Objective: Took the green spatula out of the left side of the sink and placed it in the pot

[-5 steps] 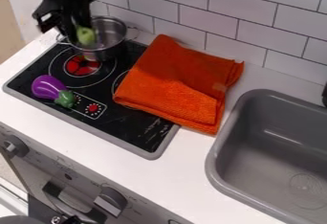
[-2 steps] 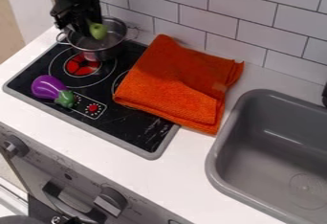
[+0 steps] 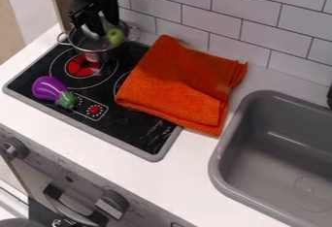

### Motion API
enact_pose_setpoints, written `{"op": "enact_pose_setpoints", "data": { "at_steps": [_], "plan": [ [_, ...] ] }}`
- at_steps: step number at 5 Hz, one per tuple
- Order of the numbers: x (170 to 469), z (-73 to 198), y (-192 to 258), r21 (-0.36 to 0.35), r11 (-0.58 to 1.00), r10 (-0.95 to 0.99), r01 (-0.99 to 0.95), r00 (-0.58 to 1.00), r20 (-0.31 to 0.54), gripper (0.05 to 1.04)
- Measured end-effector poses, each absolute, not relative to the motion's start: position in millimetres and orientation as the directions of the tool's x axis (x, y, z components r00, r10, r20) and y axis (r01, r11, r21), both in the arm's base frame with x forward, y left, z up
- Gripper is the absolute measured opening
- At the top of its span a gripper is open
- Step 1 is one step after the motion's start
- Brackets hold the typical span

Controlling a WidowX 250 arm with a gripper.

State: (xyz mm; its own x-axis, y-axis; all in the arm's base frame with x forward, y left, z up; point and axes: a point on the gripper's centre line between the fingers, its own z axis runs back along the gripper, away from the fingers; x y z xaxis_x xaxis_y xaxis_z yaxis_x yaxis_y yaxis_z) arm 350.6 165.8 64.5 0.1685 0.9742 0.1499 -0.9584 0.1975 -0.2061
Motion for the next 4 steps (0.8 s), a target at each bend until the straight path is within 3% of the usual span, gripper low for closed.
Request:
{"op": "enact_pose_setpoints", "data": {
  "at_steps": [1,2,3,4],
  "plan": [
    [347.6,59.8,166.9,-0.198,0.201,0.972,-0.959,0.17,0.163,0.921],
    [338.9,57.9,166.2,-0.189,0.213,0.97,-0.959,0.184,0.16,1.0],
    [326.2,75.4,168.3,-0.221,0.245,0.962,-0.944,0.208,0.18,1.0],
    [303.8,79.4,168.8,-0.199,0.335,0.93,-0.921,0.29,0.225,1.0]
  ]
}}
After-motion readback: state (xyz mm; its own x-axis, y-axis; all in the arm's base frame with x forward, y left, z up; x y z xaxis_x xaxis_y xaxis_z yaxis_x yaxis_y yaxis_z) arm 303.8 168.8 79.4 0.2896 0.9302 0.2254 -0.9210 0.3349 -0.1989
